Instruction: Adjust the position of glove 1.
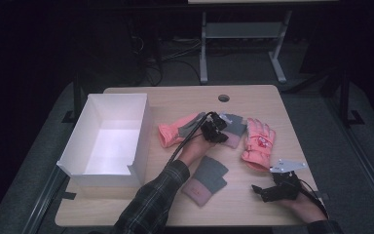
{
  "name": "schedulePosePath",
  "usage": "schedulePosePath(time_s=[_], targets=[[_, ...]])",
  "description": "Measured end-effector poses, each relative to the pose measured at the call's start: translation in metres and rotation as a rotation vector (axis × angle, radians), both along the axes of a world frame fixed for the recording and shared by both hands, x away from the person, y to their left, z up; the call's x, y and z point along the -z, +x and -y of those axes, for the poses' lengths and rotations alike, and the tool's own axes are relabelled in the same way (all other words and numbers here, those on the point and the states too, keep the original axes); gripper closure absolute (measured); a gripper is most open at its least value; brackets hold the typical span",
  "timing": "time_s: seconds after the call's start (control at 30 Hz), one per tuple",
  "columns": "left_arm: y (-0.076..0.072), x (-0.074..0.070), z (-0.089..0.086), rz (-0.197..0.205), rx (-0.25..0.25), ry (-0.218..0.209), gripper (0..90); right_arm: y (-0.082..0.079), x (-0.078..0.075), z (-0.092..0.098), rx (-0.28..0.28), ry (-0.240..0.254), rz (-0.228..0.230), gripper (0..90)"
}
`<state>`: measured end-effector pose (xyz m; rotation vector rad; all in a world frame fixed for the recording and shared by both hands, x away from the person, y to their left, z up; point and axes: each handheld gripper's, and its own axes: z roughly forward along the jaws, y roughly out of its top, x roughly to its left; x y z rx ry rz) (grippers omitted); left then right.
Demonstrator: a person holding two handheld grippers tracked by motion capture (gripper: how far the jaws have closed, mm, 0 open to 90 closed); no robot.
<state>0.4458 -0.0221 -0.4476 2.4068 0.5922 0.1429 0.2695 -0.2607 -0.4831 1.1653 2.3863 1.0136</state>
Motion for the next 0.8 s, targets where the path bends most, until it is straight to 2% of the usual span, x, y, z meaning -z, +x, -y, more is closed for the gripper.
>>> schedulePosePath(time_s=[0.37, 0.5, 0.57, 0.63, 0.7, 0.8], targets=[[-0.004, -0.003, -0.022, 0.008, 0.004, 0.046, 89.7, 0.0, 0.0, 0.0, 0.001, -0.001, -0.005, 1.7], [-0.003, -0.006, -0.026, 0.007, -0.007, 0.021, 89.7, 0.0, 0.0, 0.0, 0.002, -0.001, -0.005, 1.7], [-0.001, -0.012, -0.024, 0.002, -0.026, -0.022, 89.6, 0.0, 0.0, 0.0, 0.001, -0.001, -0.004, 1.7], [0.0, -0.016, -0.019, 0.01, -0.033, -0.036, 89.6, 0.0, 0.0, 0.0, 0.002, 0.0, -0.006, 1.7], [0.003, -0.018, -0.012, 0.022, -0.043, -0.037, 89.3, 0.0, 0.0, 0.0, 0.002, -0.001, -0.004, 1.7], [0.007, -0.018, -0.005, 0.036, -0.05, -0.035, 82.1, 0.0, 0.0, 0.0, -0.001, -0.004, 0.002, 1.7]])
